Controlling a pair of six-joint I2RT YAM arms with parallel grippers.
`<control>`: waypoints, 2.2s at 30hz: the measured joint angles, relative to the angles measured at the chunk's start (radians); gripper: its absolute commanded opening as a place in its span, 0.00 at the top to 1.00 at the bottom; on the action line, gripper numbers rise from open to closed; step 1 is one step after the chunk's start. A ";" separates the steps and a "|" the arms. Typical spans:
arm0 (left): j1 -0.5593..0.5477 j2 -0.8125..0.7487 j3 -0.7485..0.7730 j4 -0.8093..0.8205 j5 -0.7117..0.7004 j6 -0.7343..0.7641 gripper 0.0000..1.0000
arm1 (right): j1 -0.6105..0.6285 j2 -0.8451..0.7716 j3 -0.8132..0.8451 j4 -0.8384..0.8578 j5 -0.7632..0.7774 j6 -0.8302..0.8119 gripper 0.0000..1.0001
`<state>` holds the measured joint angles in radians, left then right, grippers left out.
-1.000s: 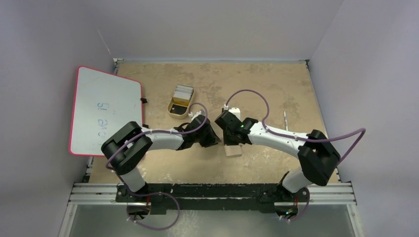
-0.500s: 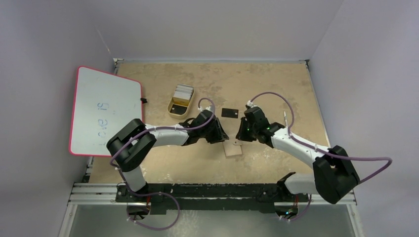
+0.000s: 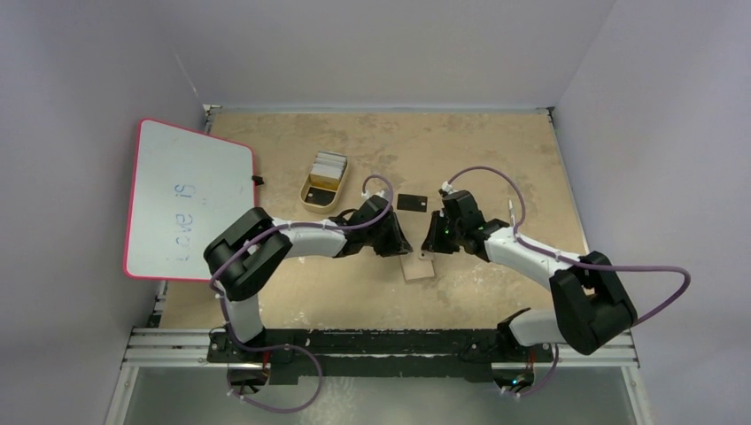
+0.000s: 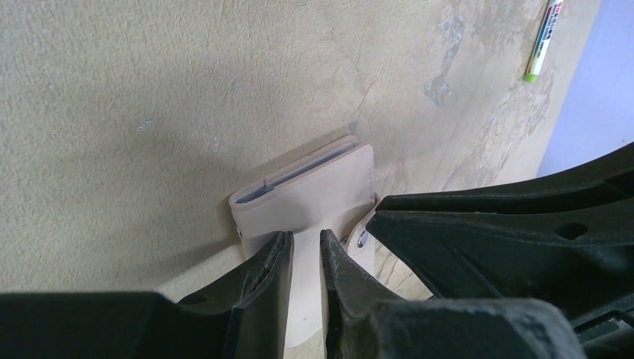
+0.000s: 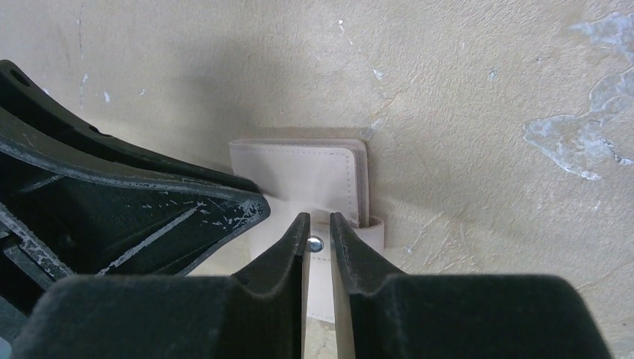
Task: Put the credit cards into the card holder
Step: Close the card holder at the center of the board.
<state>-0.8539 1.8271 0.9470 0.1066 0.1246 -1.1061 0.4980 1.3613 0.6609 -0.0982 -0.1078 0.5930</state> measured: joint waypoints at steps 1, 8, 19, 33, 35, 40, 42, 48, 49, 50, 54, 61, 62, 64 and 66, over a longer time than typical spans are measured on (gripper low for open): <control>0.000 0.002 0.003 -0.004 0.000 0.000 0.80 | 0.000 -0.001 0.000 -0.002 0.000 -0.003 0.82; -0.002 0.003 0.014 -0.026 -0.010 0.003 0.80 | 0.000 0.002 0.000 -0.004 0.007 -0.014 0.82; -0.005 0.003 0.018 -0.035 -0.021 0.003 0.80 | 0.000 0.021 -0.003 -0.005 0.003 -0.026 0.81; -0.006 0.003 0.018 -0.036 -0.024 0.003 0.80 | 0.000 -0.023 -0.003 -0.024 0.001 -0.025 0.80; -0.006 0.003 0.018 -0.036 -0.024 0.003 0.80 | 0.000 -0.023 -0.003 -0.024 -0.002 -0.025 0.81; -0.006 0.004 0.022 -0.042 -0.024 0.003 0.80 | 0.001 -0.023 -0.013 -0.021 -0.020 -0.026 0.81; -0.006 0.004 0.022 -0.042 -0.024 0.003 0.80 | 0.002 -0.023 -0.018 -0.022 -0.025 -0.026 0.81; -0.006 0.005 0.025 -0.045 -0.024 0.003 0.80 | 0.013 -0.023 -0.022 -0.020 -0.037 -0.026 0.81; -0.006 0.005 0.025 -0.045 -0.024 0.003 0.80 | 0.015 -0.023 -0.022 -0.019 -0.039 -0.026 0.81; -0.006 0.005 0.025 -0.045 -0.024 0.003 0.80 | 0.019 -0.023 -0.022 -0.020 -0.041 -0.025 0.81; -0.006 0.005 0.025 -0.046 -0.024 0.003 0.80 | 0.032 -0.023 -0.022 -0.019 -0.041 -0.025 0.81; -0.006 0.005 0.025 -0.046 -0.024 0.003 0.80 | 0.054 -0.019 -0.022 -0.020 -0.034 -0.024 0.82; -0.006 0.005 0.025 -0.046 -0.024 0.003 0.80 | 0.055 -0.017 -0.022 -0.020 -0.032 -0.024 0.82; -0.006 0.005 0.025 -0.046 -0.024 0.003 0.80 | 0.062 -0.009 -0.022 -0.021 -0.014 -0.020 0.82; -0.006 0.005 0.025 -0.046 -0.024 0.003 0.80 | 0.068 -0.006 -0.021 -0.021 0.001 -0.017 0.83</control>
<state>-0.8600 1.8324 0.9718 0.0608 0.1001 -1.1030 0.5663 1.3548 0.6395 -0.1196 -0.1070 0.5762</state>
